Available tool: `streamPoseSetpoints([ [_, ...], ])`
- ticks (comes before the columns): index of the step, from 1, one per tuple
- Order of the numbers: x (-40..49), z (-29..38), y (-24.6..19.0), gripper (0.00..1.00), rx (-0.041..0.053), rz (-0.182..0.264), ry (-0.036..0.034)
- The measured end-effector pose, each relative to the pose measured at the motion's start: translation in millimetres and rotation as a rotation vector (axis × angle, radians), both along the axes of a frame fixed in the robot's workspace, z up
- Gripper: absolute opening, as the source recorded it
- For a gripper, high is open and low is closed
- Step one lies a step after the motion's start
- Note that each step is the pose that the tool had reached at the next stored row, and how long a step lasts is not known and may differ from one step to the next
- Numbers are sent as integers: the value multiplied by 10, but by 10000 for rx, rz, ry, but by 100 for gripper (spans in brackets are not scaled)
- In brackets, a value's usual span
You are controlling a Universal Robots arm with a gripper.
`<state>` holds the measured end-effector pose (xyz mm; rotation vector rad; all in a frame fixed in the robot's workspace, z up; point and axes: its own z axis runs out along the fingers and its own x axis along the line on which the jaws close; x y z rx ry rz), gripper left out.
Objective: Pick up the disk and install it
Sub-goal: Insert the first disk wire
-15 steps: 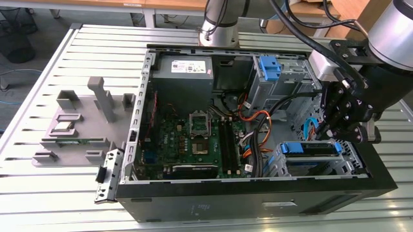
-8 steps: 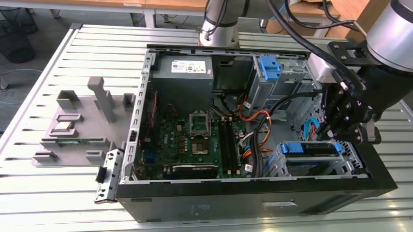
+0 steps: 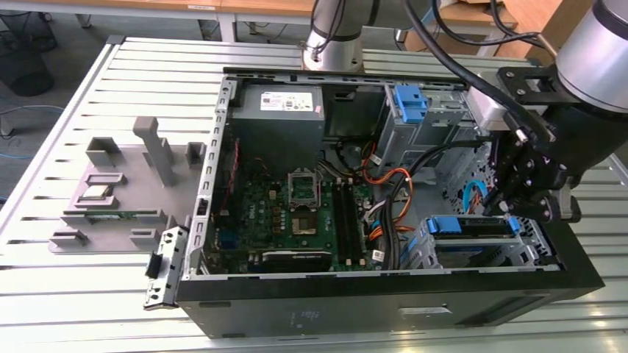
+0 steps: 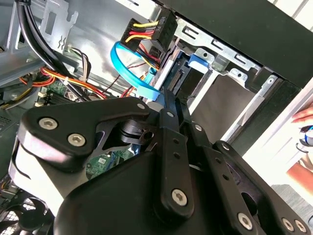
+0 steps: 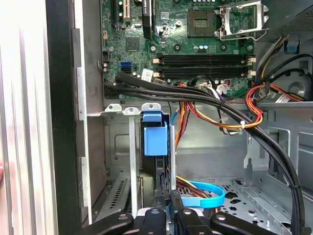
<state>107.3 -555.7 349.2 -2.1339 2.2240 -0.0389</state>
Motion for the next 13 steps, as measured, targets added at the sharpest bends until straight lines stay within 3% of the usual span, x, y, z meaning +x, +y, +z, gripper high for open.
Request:
streamPoseSetpoints([
  [8,-47,-9,-21,16,27,1,-172],
  [13,-80,-20,-40,16,70,0,-375],
])
